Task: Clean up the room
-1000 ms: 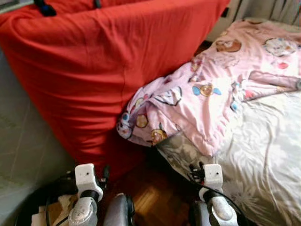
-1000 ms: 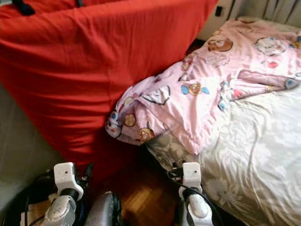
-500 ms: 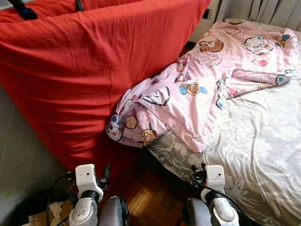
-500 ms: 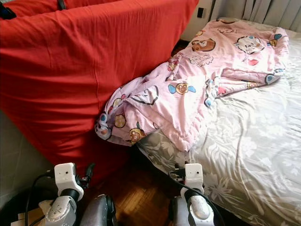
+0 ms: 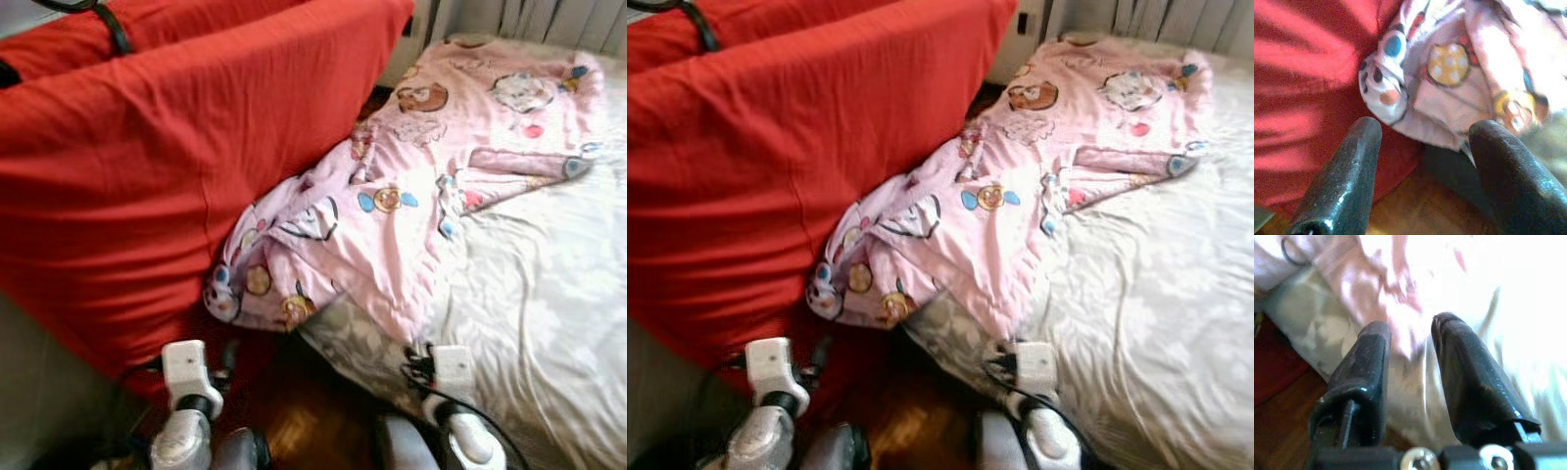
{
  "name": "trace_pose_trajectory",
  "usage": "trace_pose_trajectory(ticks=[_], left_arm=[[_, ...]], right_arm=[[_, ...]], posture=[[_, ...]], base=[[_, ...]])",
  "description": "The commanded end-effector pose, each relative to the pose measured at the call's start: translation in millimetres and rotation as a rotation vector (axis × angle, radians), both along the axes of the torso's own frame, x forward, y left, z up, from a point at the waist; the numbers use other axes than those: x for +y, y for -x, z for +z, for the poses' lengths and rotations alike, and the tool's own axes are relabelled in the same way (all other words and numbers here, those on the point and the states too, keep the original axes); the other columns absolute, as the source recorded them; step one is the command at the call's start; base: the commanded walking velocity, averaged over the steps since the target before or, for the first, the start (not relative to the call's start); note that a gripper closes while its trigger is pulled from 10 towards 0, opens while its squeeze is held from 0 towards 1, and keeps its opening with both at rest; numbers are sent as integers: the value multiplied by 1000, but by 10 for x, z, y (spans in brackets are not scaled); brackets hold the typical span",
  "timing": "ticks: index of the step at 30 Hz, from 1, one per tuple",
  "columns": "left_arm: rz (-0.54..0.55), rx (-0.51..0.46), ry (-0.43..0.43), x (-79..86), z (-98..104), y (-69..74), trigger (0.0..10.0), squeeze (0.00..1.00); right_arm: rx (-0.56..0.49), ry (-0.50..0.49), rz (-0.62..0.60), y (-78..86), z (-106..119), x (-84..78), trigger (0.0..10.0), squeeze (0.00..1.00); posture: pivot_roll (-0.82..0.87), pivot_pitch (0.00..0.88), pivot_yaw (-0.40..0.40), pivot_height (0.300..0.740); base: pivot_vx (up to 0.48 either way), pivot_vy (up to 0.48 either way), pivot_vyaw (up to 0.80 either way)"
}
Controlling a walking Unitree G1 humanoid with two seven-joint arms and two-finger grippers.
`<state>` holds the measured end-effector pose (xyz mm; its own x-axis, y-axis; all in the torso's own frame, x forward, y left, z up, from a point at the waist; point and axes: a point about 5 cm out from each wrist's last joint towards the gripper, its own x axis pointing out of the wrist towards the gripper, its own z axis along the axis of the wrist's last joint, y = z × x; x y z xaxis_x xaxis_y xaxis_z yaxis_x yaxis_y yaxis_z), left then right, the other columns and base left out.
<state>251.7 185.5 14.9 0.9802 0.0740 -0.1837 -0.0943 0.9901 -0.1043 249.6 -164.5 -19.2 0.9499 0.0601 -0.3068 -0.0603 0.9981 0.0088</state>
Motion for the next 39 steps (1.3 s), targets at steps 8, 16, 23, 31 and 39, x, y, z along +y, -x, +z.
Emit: trace_pose_trajectory(ticks=[8,16,23,31,39], left_arm=[[30,21,-15,119,-44,59,10000,0],[32,15,-14,118,-33,53,10000,0],[31,17,-13,110,-31,53,10000,0],[31,21,-16,125,-32,66,10000,0],[27,20,-19,131,-27,84,10000,0]], right_arm=[[3,-42,25,-15,-2,145,10000,0],[3,-61,51,-32,8,173,10000,1000],[60,-34,48,-61,-25,161,10000,1000],[130,-3,13,-123,-45,113,10000,1000],[213,-7,-38,-131,-94,67,10000,1000]], posture=[[-121,124,42,611],[-120,133,41,611],[-116,148,42,611],[-107,160,46,611],[-80,174,50,611]], base=[[387,0,0],[43,0,0],[0,0,0],[0,0,0],[0,0,0]])
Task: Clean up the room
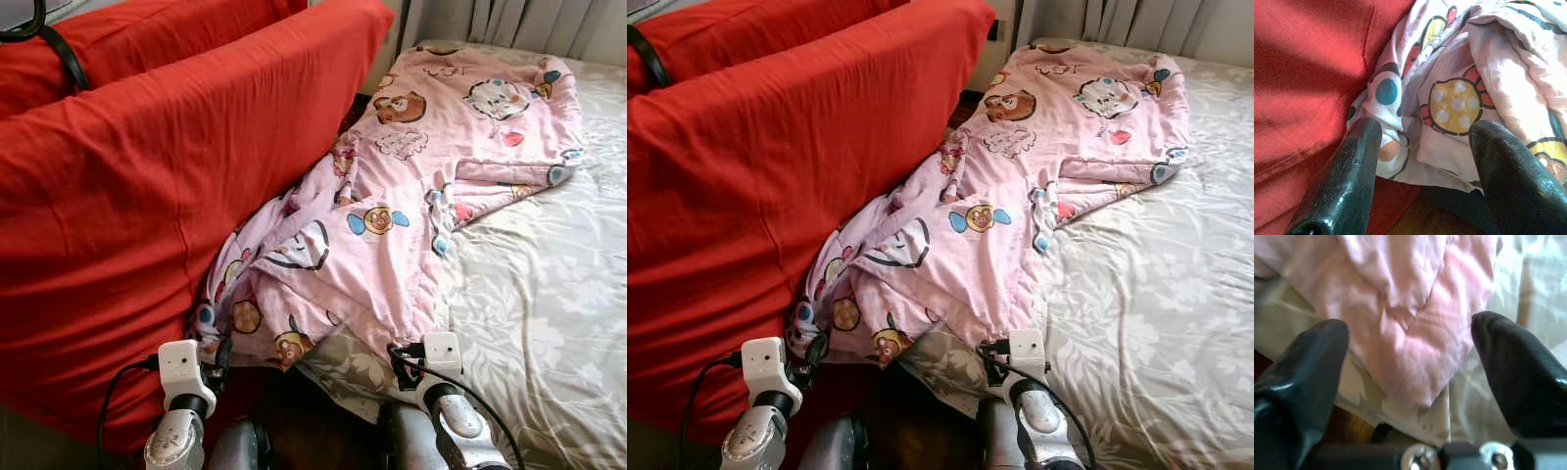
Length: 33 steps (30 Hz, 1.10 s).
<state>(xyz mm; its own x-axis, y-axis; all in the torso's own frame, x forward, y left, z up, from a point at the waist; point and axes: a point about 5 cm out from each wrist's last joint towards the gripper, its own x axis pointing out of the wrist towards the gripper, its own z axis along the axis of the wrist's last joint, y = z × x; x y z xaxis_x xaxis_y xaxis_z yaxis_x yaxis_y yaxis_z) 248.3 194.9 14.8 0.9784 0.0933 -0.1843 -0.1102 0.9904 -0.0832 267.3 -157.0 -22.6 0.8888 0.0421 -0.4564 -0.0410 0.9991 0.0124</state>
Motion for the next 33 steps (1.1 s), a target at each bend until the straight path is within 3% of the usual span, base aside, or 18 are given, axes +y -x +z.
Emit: trace_pose_trajectory(ticks=[1,2,3,4,5,15,33], left_arm=[[11,18,2,37,-26,50,10000,0],[8,16,2,36,-19,53,10000,0],[8,12,0,45,-9,60,10000,0],[11,11,-2,59,-4,67,10000,0],[12,13,-4,68,-5,75,10000,0],[1,29,-13,88,-16,188,10000,0],[-3,70,-18,129,-37,435,10000,0]], right_arm=[[50,-10,-21,45,-60,-8,10000,1000],[68,-9,-18,30,-61,-6,10000,882],[76,-8,-13,9,-52,-1,10000,588],[80,2,-7,-17,-38,-1,10000,122],[86,17,-4,-30,-31,-5,10000,0],[66,29,-22,-170,77,-34,10000,0],[91,123,-11,-159,63,-115,10000,0]], posture=[[-80,174,50,611],[-67,180,51,611],[-61,184,51,611],[-58,188,52,611],[-55,191,52,611],[-36,230,71,611],[-14,288,84,611]], base=[[0,0,0],[0,0,0],[0,0,0],[0,0,0],[0,0,0],[0,0,0],[0,0,0]])
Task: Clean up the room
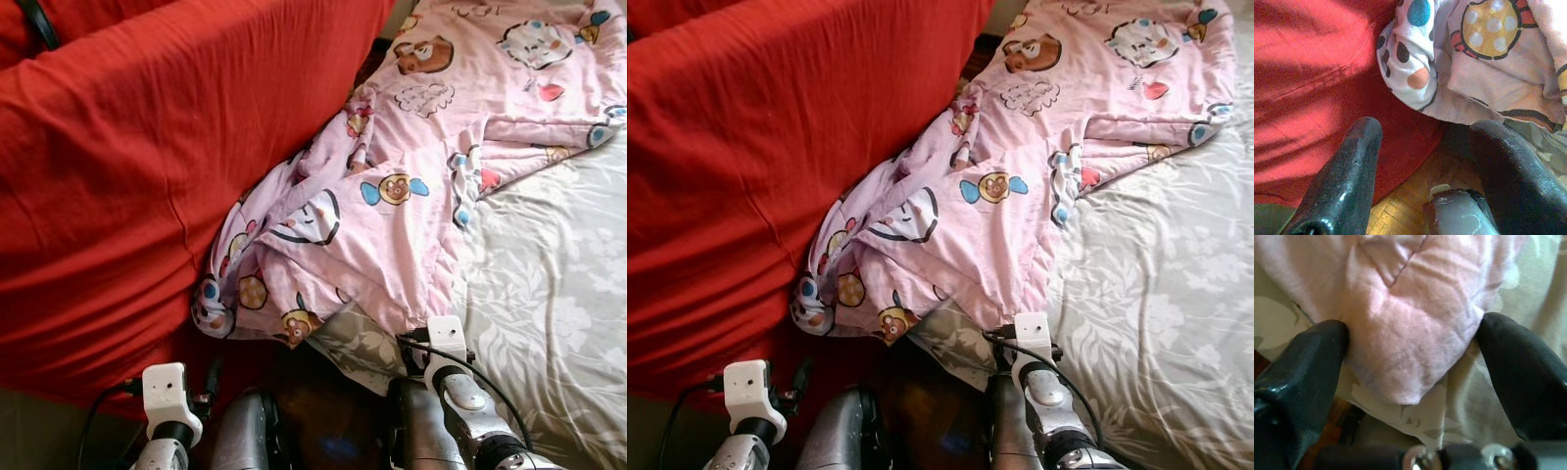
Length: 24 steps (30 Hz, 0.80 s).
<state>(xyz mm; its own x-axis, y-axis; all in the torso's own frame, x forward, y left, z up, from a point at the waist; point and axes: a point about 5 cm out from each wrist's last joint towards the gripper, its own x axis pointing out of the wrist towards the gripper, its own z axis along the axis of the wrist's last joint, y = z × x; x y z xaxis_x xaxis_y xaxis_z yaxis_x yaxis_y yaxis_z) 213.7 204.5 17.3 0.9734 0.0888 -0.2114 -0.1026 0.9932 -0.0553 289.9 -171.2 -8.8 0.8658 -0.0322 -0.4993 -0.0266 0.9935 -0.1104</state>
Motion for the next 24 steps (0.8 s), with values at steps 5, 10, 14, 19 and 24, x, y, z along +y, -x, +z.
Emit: trace_pose_trajectory(ticks=[5,10,14,19,24], left_arm=[[7,51,8,33,-72,114,10000,0],[12,53,9,31,-76,103,10000,0],[14,59,12,17,-88,84,10000,0],[8,58,8,5,-97,58,10000,0],[11,55,9,2,-103,26,10000,0]], right_arm=[[34,-11,6,69,-74,46,3961,0],[14,-31,17,50,-52,77,3686,0],[-3,-49,21,35,-33,100,3176,0],[-8,-58,20,39,-35,116,2824,0],[-20,-61,25,26,-20,131,3020,0]], posture=[[-12,287,83,611],[-14,288,79,611],[-17,285,74,611],[-16,279,71,611],[-19,269,68,611]], base=[[0,0,0],[0,0,0],[0,0,0],[0,0,0],[0,0,0]])
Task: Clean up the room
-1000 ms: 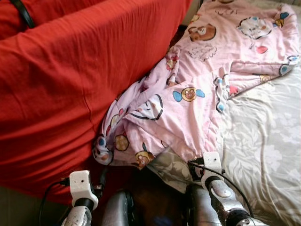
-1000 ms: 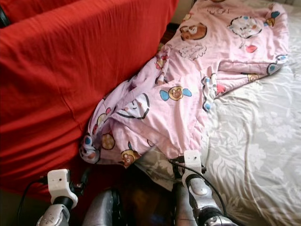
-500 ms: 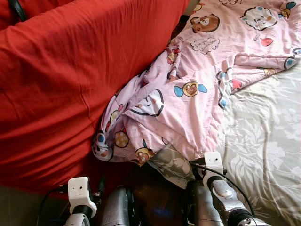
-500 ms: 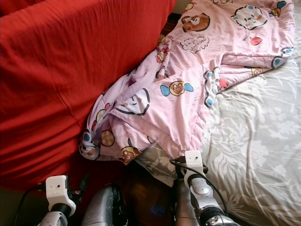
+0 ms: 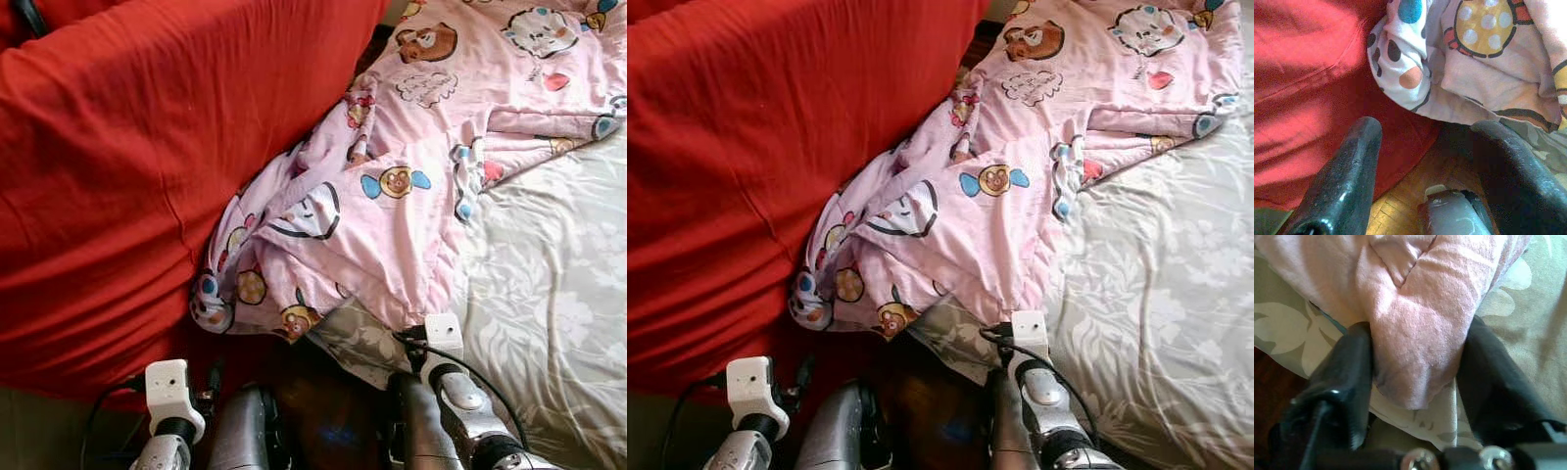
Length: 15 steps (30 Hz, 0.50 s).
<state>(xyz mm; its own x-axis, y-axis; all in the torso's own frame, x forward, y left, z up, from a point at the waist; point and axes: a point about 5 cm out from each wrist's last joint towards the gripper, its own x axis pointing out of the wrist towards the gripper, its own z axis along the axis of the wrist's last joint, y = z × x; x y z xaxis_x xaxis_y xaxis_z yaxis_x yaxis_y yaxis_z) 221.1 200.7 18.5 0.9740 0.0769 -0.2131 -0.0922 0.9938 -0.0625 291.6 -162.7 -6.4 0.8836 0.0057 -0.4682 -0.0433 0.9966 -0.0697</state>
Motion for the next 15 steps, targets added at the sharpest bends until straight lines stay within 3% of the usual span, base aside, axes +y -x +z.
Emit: trace_pose_trajectory(ticks=[1,15], left_arm=[[22,53,1,40,-116,94,10000,0],[26,36,8,25,-113,-48,10000,0]], right_arm=[[14,-17,7,37,-39,47,3020,0],[-11,-16,-2,-6,9,18,2314,0]], posture=[[-19,269,68,611],[-39,226,58,611]], base=[[0,0,0],[0,0,0]])
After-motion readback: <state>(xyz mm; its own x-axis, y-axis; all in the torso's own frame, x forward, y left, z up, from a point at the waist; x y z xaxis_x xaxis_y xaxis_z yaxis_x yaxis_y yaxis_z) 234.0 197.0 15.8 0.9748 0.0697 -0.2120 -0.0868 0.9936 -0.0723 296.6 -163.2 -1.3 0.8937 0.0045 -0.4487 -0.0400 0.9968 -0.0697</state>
